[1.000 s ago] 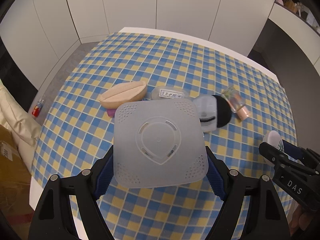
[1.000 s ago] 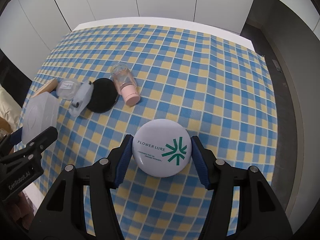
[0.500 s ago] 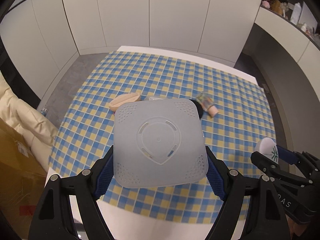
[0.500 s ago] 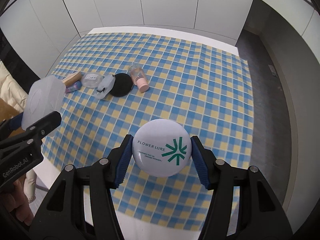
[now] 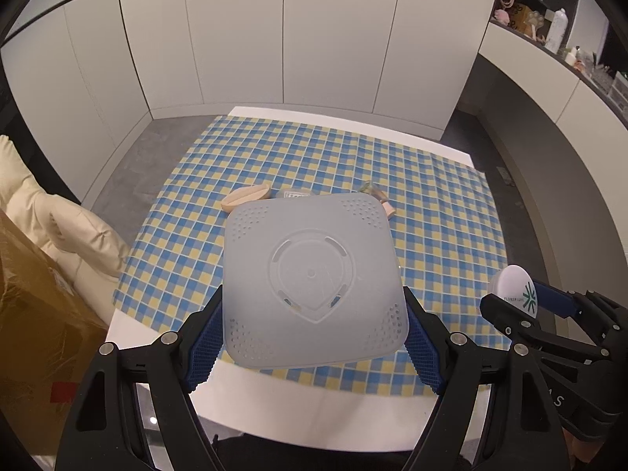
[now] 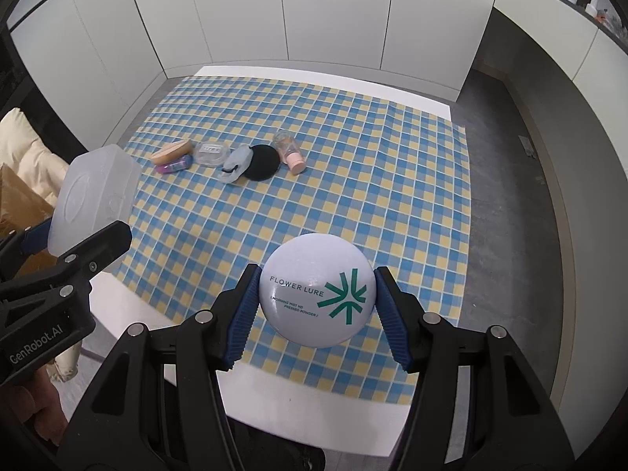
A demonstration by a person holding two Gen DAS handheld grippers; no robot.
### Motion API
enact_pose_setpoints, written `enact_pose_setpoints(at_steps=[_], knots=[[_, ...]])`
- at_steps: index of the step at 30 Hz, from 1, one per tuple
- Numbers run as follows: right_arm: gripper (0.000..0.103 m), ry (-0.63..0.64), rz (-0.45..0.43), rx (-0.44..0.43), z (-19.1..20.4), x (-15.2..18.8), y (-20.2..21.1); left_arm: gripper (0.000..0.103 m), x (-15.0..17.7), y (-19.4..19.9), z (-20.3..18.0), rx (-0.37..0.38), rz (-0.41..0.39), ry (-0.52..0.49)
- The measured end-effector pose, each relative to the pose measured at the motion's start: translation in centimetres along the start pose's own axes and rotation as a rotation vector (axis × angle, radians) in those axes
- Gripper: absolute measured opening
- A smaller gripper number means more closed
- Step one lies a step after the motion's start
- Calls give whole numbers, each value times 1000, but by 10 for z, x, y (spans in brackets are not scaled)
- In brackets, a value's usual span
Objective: Organize objects
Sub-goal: 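Lift the clear case with the left tool while the right tool lifts the white compact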
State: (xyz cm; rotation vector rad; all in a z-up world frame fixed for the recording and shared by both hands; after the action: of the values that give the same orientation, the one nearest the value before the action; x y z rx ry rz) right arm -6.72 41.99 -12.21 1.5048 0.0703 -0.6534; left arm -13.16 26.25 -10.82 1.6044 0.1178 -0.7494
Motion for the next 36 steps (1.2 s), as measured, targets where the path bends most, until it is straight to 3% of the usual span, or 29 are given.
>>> enact_pose_setpoints(at_steps=[12,30,36], knots=[[60,-16,-44,-32,3,16,48,81,11,31,0,18,-26,-13],[60,-29,-67,-69,9,20,56,81,11,47,2,69,-61,15],[60,28,-78,-48,19,13,61,81,8,54,8,90,-69,41]])
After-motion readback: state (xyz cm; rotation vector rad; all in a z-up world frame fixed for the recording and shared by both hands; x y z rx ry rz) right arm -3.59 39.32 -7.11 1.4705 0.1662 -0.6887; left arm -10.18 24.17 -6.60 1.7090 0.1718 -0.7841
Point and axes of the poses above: each gripper's, at about its wrist camera, not at the fingertips, and y roughly against the way its jaws point, z to its left, x to its underside, the point moved 6 cm from there along -y, roughly the way its jaws point, and after that the axes turned 5 degrees about -x, right-handed, at the moved point
